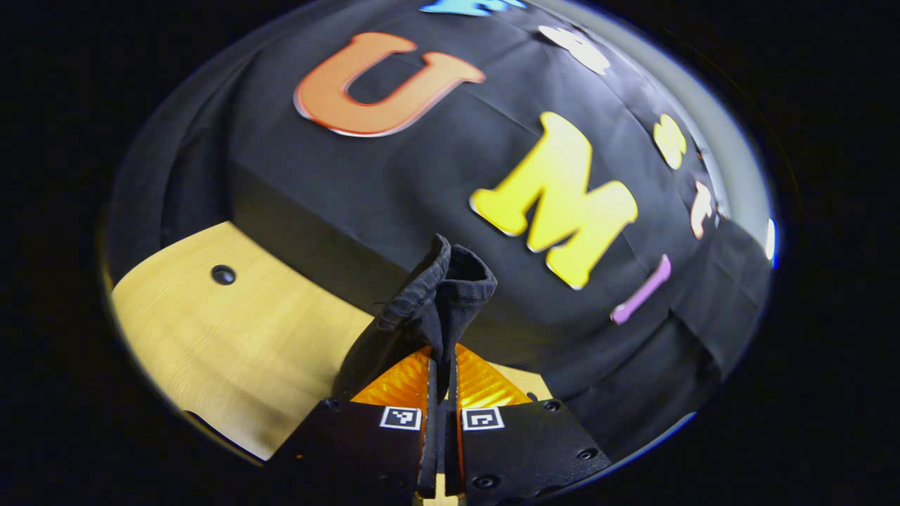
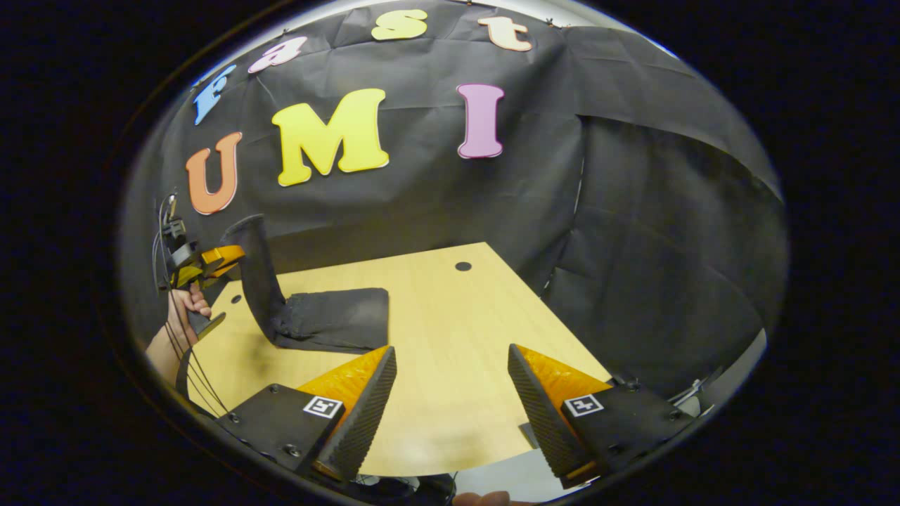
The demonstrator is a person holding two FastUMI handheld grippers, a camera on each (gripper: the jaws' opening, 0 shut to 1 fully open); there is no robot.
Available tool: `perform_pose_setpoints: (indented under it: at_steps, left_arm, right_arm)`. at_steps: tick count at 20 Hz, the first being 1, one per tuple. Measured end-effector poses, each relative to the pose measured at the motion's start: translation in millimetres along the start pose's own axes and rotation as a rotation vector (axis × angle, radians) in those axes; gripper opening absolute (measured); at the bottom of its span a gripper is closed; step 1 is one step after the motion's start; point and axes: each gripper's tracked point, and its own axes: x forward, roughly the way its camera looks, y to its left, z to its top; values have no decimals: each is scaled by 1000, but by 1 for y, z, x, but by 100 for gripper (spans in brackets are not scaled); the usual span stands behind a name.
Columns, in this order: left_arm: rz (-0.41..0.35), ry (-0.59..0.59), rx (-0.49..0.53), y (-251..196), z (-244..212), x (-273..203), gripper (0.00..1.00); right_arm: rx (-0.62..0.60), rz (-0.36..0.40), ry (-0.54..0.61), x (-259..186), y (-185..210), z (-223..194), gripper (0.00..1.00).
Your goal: Grasp the waist and the cuffs of the jeans and fold them to make the two legs overlap; first hold the waist and fold one-third of the jeans toward the cuffs, then hold the cuffs and fold the remaining one-third in the same direction to finish folding.
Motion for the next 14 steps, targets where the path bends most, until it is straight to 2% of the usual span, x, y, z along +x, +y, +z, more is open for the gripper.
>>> perform_pose_setpoints:
  at_steps: [1, 4, 8, 11, 14]
  left_arm:
    - [-7, 20, 69, -16, -21, 18, 7]
    - [-17, 68, 245, -42, -76, 48, 7]
    - [30, 153, 419, -34, -141, 84, 7]
    - [91, 224, 490, -17, -183, 94, 7]
    - [132, 273, 464, -3, -206, 94, 8]
  right_arm:
    - [3, -20, 2, -4, -9, -4, 100]
    - [29, -79, 28, -13, -36, -18, 95]
    - [54, -134, 69, -18, -63, -33, 95]
    - [61, -143, 94, -16, -68, -40, 95]
    - [63, -137, 108, -9, -68, -42, 98]
